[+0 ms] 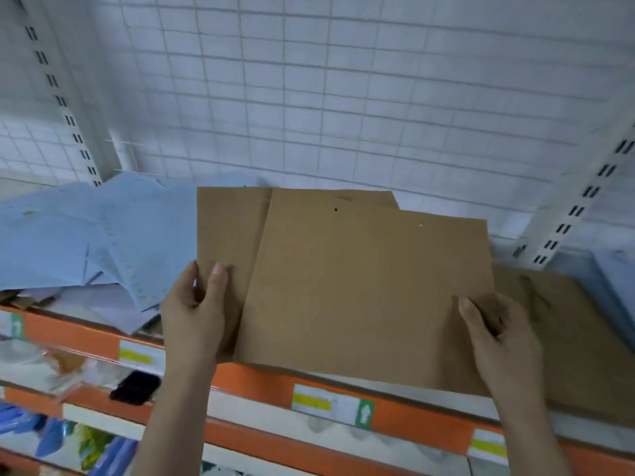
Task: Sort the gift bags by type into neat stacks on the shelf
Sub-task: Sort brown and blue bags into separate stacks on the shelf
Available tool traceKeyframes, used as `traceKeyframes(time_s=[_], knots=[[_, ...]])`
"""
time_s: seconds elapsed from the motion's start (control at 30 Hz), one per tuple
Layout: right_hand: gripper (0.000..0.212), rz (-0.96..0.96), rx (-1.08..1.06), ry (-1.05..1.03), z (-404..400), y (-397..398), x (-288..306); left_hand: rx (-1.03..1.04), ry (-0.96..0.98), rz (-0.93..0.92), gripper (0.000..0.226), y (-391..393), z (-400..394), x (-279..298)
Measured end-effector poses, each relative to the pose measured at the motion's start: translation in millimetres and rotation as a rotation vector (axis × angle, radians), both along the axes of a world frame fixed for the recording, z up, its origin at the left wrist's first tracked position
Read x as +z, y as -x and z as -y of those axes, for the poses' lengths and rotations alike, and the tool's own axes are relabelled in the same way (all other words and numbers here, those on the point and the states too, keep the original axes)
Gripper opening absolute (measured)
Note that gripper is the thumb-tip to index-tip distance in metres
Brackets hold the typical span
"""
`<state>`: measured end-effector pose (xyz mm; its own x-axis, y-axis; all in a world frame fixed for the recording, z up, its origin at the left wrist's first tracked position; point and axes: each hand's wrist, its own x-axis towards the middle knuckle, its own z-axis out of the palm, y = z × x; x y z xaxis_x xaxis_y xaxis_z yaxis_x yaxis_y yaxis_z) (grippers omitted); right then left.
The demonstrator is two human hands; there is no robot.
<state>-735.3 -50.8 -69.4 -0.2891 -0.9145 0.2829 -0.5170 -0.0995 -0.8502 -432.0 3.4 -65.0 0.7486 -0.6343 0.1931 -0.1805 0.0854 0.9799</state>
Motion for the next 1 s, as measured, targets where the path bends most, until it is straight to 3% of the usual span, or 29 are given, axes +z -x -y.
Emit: traceKeyframes(time_s=[0.1,0.2,0.47,0.53,0.67,0.83,0.93,1.0], knots=[[0.041,-0.003,-0.063,-0.039,0,38,-5,-0.033,-0.036,-0.019,0.042,22,10,-3],[0.044,0.003,-0.110,-0.072,-5,62,-9,-0.086,-0.082,-0.009,0.050,39,23,-1],[0.034,-0.032,-0.262,-0.084,-33,98,-7,-0.319,-0.096,-0.045,0.026,99,52,5],[0.029,-0.030,-0.285,-0.086,-40,104,-5,-0.384,-0.118,-0.049,0.004,111,58,6],[0.022,-0.065,-0.313,-0.103,-49,118,-4,-0.477,-0.105,0.053,0.020,136,71,2],[0.031,-0.070,-0.357,-0.134,-50,152,-4,-0.501,-0.174,-0.003,0.022,172,83,-12],[0.037,-0.087,-0.341,-0.159,-45,176,-4,-0.452,-0.226,0.009,0.030,196,85,-20],[0.033,-0.103,-0.314,-0.152,-41,190,-4,-0.374,-0.233,0.123,0.029,209,83,-23]])
